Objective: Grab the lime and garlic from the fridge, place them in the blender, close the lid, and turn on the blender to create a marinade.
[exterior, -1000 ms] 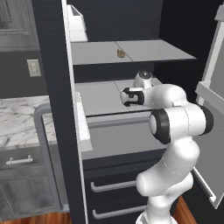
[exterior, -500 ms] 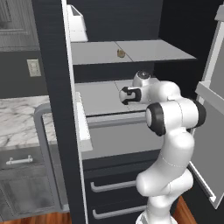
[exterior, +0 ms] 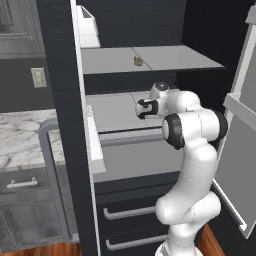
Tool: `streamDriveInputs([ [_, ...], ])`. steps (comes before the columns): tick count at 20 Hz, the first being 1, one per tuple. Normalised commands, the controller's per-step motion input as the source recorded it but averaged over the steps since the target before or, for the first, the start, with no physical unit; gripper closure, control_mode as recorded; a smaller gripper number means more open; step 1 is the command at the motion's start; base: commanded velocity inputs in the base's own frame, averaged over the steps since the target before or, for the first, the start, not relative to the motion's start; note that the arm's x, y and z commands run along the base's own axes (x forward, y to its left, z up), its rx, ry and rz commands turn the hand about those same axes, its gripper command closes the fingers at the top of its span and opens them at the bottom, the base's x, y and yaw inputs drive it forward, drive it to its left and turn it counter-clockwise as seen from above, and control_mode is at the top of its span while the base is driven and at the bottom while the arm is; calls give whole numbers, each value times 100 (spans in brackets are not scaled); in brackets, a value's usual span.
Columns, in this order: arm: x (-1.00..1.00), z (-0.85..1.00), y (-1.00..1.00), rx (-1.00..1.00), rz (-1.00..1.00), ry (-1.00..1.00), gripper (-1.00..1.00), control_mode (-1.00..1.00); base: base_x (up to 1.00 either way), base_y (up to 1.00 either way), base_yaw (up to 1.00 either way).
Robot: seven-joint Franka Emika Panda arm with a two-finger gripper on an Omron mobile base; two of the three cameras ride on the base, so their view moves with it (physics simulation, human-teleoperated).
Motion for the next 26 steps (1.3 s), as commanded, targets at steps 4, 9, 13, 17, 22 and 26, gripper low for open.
streamDriveInputs([
  [4, 9, -13, 0, 1, 0, 0, -100, -100, 0, 0, 0],
  [9, 4, -30, 0, 0, 0, 0, 100, -100, 0, 0, 0],
  [13, -20, -35, 0, 0, 0, 0, 100, -100, 0, 0, 0],
  [17, -67, -6, 0, 0, 0, -12, 100, -100, 0, 0, 0],
  [22, -100, 0, 0, 0, 0, -13, 100, -100, 0, 0, 0],
  [26, -100, 58, 1, 0, 0, -4, 100, -100, 0, 0, 0],
])
